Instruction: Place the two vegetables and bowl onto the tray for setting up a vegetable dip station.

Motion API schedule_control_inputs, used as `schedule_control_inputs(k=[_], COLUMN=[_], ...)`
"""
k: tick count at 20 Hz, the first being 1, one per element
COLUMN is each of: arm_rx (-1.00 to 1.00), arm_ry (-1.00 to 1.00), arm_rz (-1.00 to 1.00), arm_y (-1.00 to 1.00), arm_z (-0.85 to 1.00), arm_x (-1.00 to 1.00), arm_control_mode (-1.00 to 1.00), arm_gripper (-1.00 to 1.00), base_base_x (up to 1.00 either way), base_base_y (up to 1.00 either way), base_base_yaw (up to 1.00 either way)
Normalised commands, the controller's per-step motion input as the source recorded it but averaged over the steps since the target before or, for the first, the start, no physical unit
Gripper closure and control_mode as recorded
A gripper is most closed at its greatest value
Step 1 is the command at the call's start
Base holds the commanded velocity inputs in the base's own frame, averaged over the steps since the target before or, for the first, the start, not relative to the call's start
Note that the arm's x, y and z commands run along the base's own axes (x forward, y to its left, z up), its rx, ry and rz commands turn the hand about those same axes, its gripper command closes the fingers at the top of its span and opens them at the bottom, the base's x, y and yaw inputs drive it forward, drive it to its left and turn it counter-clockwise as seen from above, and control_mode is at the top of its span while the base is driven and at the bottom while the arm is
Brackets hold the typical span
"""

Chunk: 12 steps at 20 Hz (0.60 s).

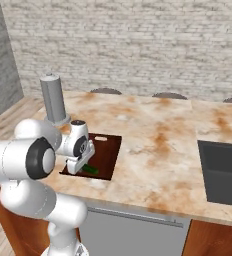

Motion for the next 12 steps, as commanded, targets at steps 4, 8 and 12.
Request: schedule_control_inputs(k=[4, 8, 12], arm_rx=[0.0, 0.0, 0.0], arm_ry=[0.03, 0.02, 0.04], arm_rz=[0.06, 0.09, 0.04], arm_y=[0.0, 0.0, 0.0], arm_z=[-0.07, -0.07, -0.1], arm_x=[0.02, 0.0, 0.0], arm_control_mode=[-1.0, -1.0, -1.0], arm_gripper=[1.0, 1.0, 1.0], base_base_x=[0.0, 0.0, 0.0], base_base_y=[0.0, 0.0, 0.0], base_base_yaw=[0.0, 0.0, 0.0])
